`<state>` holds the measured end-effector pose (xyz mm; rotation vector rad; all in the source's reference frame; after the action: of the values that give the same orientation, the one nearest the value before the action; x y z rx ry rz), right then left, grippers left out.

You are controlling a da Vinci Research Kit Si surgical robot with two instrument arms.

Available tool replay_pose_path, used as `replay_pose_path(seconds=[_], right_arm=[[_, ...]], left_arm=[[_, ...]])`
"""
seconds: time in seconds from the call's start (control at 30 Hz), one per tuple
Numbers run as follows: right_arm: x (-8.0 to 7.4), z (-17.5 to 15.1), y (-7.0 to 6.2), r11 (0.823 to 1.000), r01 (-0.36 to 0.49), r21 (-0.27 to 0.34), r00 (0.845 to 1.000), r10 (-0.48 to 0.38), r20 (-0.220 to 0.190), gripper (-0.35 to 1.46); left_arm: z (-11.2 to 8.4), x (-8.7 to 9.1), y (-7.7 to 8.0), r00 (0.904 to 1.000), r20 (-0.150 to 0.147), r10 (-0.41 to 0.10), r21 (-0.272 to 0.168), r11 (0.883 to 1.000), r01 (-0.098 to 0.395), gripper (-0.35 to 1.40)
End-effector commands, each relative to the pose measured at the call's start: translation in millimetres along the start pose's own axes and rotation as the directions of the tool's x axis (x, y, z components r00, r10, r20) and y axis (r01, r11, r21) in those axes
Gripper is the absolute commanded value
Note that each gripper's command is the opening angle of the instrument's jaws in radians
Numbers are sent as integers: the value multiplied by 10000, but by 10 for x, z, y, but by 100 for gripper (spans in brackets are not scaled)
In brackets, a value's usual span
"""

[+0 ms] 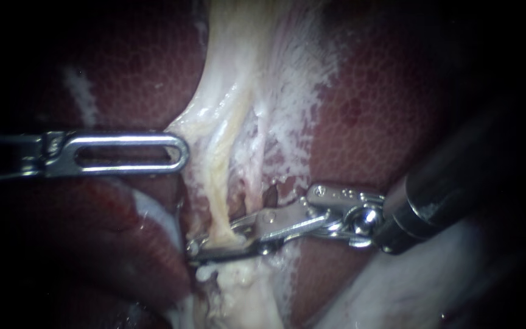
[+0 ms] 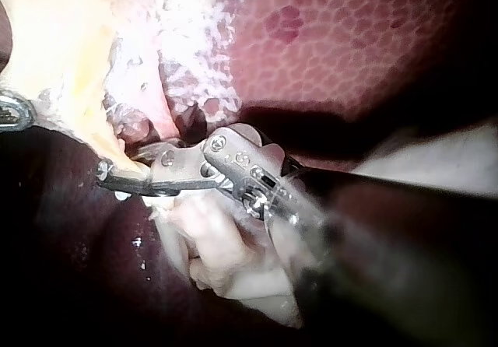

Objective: Going back second clip left tube

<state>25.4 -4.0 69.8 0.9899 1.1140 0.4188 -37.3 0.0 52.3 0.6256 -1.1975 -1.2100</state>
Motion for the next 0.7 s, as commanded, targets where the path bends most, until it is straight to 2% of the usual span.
replay_pose_path(seconds=[0.03, 0.37, 0.4, 0.43, 0.53, 0.6, 0.7], right_arm=[[0, 0, 0, 10000, 0, 0, 10000, 0, 2, -35], [0, 1, -1, 10000, 2, 5, 10000, -2, 4, -32], [1, 1, -1, 10000, -58, 2, 10000, 58, 2, -17], [1, 2, -1, 9997, 238, 7, 9997, -238, 7, 1], [3, 5, -2, 9938, 1116, -18, 9938, -1116, 7, 35], [5, 8, -1, 9823, 1871, -111, 9823, -1871, -3, 49], [7, 12, 0, 9764, 2155, -128, 9765, -2155, 0, 53]], left_arm=[[0, 0, 0, 10000, 0, 0, -1, 10000, 0, -35], [0, 0, 0, 10000, 2, 1, -4, 10000, -1, -35], [0, 0, 0, 10000, 2, 1, -4, 10000, -1, -35], [0, 0, 0, 10000, 2, 1, -5, 10000, -1, -35], [0, 1, -1, 10000, 3, 1, -6, 10000, -1, -35], [0, 1, -1, 10000, 3, 2, -6, 10000, -2, -35], [0, 1, -1, 10000, 4, 2, -7, 10000, -2, -35]])
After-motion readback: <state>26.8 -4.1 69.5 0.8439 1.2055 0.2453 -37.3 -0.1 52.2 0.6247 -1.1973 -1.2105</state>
